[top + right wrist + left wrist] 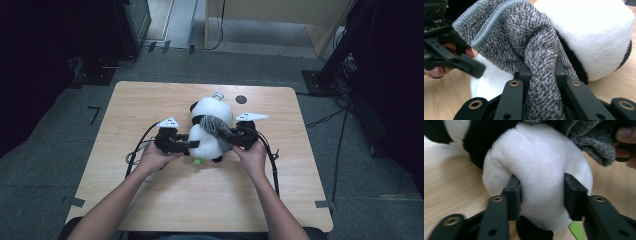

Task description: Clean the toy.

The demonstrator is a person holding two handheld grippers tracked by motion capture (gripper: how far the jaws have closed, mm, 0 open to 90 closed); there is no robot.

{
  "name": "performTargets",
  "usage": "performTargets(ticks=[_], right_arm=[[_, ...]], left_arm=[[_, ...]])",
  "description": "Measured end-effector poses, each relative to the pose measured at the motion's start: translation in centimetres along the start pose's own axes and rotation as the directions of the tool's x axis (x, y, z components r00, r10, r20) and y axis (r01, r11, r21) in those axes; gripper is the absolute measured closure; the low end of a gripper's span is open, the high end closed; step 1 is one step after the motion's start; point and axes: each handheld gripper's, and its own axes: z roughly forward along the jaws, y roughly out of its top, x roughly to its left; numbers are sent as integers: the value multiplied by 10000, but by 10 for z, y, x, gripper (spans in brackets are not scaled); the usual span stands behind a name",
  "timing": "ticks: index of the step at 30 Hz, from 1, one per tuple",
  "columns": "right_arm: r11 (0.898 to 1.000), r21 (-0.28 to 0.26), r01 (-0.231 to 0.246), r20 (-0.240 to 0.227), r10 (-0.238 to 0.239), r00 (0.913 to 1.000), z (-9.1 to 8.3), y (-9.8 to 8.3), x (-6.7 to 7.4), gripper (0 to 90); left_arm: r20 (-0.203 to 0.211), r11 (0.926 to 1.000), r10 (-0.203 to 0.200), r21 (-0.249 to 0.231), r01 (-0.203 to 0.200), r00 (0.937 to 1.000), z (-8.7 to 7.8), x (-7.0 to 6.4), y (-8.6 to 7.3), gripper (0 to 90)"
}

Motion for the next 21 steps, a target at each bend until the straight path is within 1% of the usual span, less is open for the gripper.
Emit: performTargets(ticks=[2,4,5,7,9,11,13,15,16,18,19,20,21], right_arm=[[10000,-73,-40,77,41,10000,-3,1,1,773],[9998,-212,-12,130,14,9999,-8,3,4,775],[9994,-332,29,62,-27,10000,-11,5,7,776],[9981,-599,141,-205,-154,9997,-17,8,16,776],[9961,-771,436,-427,-470,9980,-21,11,28,776],[9946,-821,633,-714,-692,9950,-20,11,40,776],[9950,-701,718,-972,-785,9922,-16,9,48,776],[9952,-454,871,-1053,-915,9902,-9,4,52,776],[9954,-292,915,-1068,-941,9898,-5,1,53,777],[9951,-131,977,-1227,-986,9875,2,-5,51,776],[9942,-111,1070,-1365,-1075,9848,4,-7,50,777],[9930,-12,1178,-1402,-1168,9832,5,-10,50,777],[9918,67,1274,-1459,-1250,9814,7,-11,49,777]], left_arm=[[-140,9996,-208,-169,206,9997,-1,-1,1,644],[-322,9986,-422,-330,411,9986,-3,-2,4,676],[-410,9979,-522,-403,505,9978,-4,-3,6,687],[-398,9966,-713,-449,695,9967,-5,-4,9,697],[-297,9925,-1119,-529,1102,9933,-7,-4,12,700],[-163,9862,-1525,-674,1511,9882,-9,-3,14,702],[-155,9835,-1681,-707,1667,9856,-11,-2,15,703],[-48,9800,-1868,-703,1860,9824,-12,1,15,705],[-29,9791,-1922,-678,1916,9813,-12,2,15,707],[-18,9777,-2004,-648,1999,9797,-12,4,15,714],[3,9779,-2012,-580,2008,9796,-12,5,14,716],[-4,9773,-2044,-569,2041,9789,-11,4,14,717],[-79,9797,-1954,-478,1948,9807,-10,4,14,719]])
